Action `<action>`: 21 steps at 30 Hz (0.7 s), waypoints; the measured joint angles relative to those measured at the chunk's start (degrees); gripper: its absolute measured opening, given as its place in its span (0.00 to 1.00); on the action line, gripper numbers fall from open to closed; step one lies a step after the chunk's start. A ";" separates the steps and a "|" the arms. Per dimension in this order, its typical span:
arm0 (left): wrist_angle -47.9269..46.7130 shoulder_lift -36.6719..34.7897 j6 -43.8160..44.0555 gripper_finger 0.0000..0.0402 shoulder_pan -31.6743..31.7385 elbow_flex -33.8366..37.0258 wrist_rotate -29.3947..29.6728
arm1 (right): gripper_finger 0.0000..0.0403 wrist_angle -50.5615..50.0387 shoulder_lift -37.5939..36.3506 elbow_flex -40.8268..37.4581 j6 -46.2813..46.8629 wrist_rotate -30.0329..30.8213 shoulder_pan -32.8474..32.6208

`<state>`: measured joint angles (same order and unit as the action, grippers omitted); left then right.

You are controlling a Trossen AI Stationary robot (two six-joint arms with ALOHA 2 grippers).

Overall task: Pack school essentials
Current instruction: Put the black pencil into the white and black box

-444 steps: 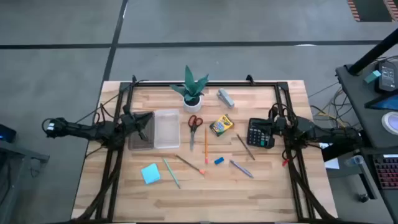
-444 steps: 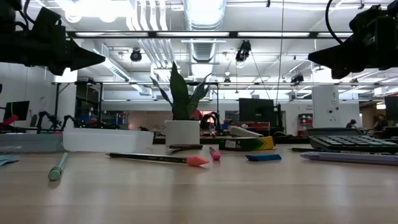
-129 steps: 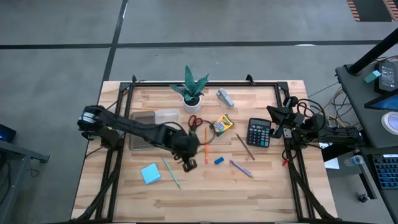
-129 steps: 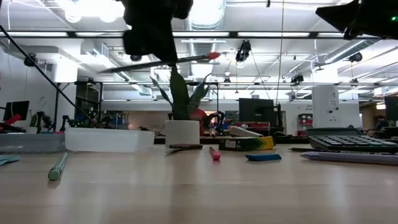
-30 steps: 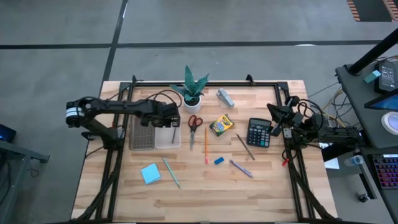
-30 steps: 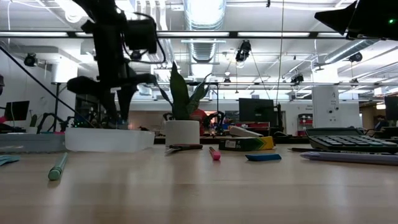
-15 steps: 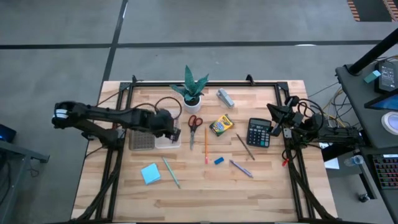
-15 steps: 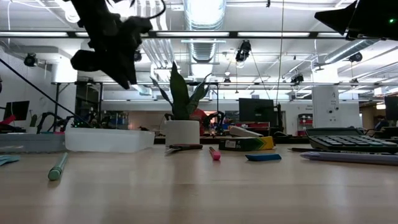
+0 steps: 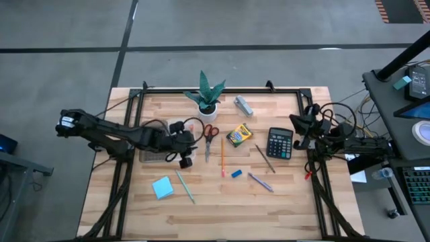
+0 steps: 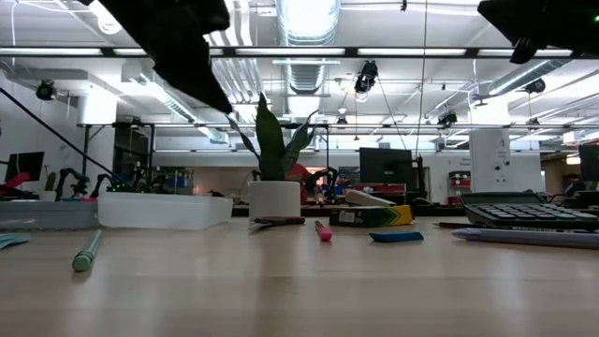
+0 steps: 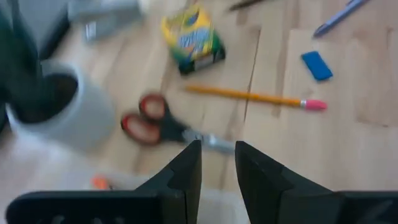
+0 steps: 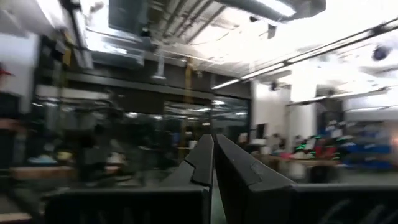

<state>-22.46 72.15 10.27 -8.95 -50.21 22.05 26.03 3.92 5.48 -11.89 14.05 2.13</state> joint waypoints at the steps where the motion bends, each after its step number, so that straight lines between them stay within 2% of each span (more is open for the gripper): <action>1: 3.30 -0.07 -3.19 0.20 -0.34 0.87 0.52 | 0.02 -0.06 0.35 0.00 1.88 -0.97 0.00; 4: 15.02 -0.43 -13.51 0.20 -0.65 4.21 0.86 | 0.02 0.04 2.28 0.02 7.69 -2.70 0.00; 9: 42.48 -0.70 -32.10 0.20 0.63 11.26 0.87 | 0.02 1.01 7.25 0.02 14.77 -2.69 0.00; 13: 62.37 -0.88 -39.92 0.20 2.81 16.02 0.96 | 0.02 6.90 12.84 0.02 18.18 -2.67 0.00; 16: 68.36 -1.08 -40.44 0.20 4.03 18.60 0.96 | 0.02 11.54 17.38 0.02 19.53 -2.56 0.00; 21: 68.54 -1.10 -40.25 0.20 4.11 21.54 1.02 | 0.02 16.90 24.10 0.73 21.06 -1.93 0.00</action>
<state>46.09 71.05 -29.97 -4.84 -28.67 23.07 42.92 28.02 6.21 9.17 12.12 2.13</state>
